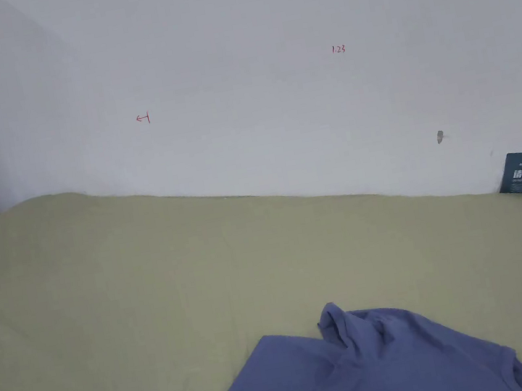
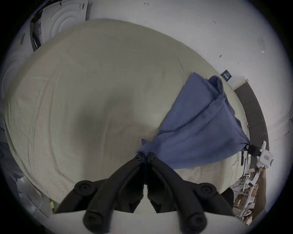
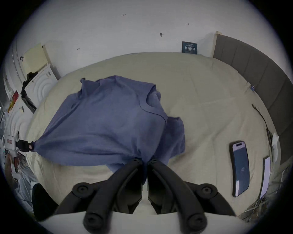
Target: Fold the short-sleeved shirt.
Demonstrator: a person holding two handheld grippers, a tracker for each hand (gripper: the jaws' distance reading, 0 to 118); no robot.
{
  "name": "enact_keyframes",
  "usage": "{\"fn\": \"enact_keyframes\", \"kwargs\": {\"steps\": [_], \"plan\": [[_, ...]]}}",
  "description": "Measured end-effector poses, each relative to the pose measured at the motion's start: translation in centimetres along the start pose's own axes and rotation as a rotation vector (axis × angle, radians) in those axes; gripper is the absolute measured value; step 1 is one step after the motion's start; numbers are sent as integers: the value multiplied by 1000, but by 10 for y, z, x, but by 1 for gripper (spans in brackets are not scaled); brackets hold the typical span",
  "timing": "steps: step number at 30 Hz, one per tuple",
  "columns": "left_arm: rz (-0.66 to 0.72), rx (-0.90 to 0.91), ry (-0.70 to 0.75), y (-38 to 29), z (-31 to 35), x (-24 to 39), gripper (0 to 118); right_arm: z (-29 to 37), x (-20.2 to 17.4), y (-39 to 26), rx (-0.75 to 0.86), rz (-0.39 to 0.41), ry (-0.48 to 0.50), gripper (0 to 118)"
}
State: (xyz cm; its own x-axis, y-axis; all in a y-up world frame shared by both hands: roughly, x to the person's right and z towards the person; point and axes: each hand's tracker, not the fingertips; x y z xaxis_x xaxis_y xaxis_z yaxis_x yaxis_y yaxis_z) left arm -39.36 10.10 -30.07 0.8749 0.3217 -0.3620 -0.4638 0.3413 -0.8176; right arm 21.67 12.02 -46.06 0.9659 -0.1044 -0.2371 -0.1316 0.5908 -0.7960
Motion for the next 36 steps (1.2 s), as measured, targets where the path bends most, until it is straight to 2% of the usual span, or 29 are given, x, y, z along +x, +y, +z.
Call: {"fn": "enact_keyframes", "kwargs": {"steps": [4, 5, 6, 7, 8, 9, 10, 12, 17, 18, 19, 20, 21, 22, 23, 26, 33, 34, 35, 36], "plan": [[32, -15, -7, -14, -5, 1, 4, -2, 2, -8, -9, -36, -3, 5], [27, -11, -13, -16, -5, 2, 13, -1, 2, -8, -4, -45, 5, 8], [16, -3, -11, -18, -3, 6, 40, 2, 2, -9, 5, -47, 9, 22], [-1, 16, 20, -19, 0, 9, 75, 6, 0, -8, 10, -39, 2, 35], [-13, 33, 35, -22, 7, 15, 101, 12, -2, -6, 10, -19, -24, 47], [-32, 71, 38, -23, 13, 19, 112, 19, -3, -5, 19, -17, -36, 64], [-50, 110, 15, -23, 21, 24, 111, 26, -4, -5, 30, -21, -33, 79], [-100, 174, 1, -22, 38, 35, 111, 42, -11, -6, 80, -30, -31, 91], [-249, 278, 119, -31, 46, 79, 108, 58, -42, -21, 73, -24, -91, 91], [-276, 304, 119, -36, 45, 87, 102, 58, -49, -25, 42, -10, -108, 90], [-300, 304, 138, -39, 44, 94, 93, 58, -55, -30, 15, 1, -109, 82], [-316, 308, 157, -44, 39, 98, 78, 58, -61, -35, -17, 7, -121, 66], [-331, 300, 159, -48, 34, 102, 41, 56, -67, -41, -24, -1, -134, 31], [-345, 284, 166, -52, 29, 107, 8, 55, -72, -46, -23, 1, -131, 3], [-349, 276, 159, -57, 25, 109, 1, 56, -75, -52, -19, -4, -123, 1], [-353, 226, 105, -73, 21, 111, 0, 55, -82, -63, -44, -37, -81, 0], [-319, 194, 106, -76, 23, 97, 0, 50, -88, -65, -58, -36, -63, 0], [-305, 195, 101, -71, 25, 92, 4, 51, -88, -63, -59, -37, -61, 0], [-292, 183, 99, -63, 27, 87, 16, 52, -88, -64, -54, -33, -60, 0], [-278, 176, 105, -53, 31, 82, 56, 53, -88, -63, -50, -26, -59, 0]]}}
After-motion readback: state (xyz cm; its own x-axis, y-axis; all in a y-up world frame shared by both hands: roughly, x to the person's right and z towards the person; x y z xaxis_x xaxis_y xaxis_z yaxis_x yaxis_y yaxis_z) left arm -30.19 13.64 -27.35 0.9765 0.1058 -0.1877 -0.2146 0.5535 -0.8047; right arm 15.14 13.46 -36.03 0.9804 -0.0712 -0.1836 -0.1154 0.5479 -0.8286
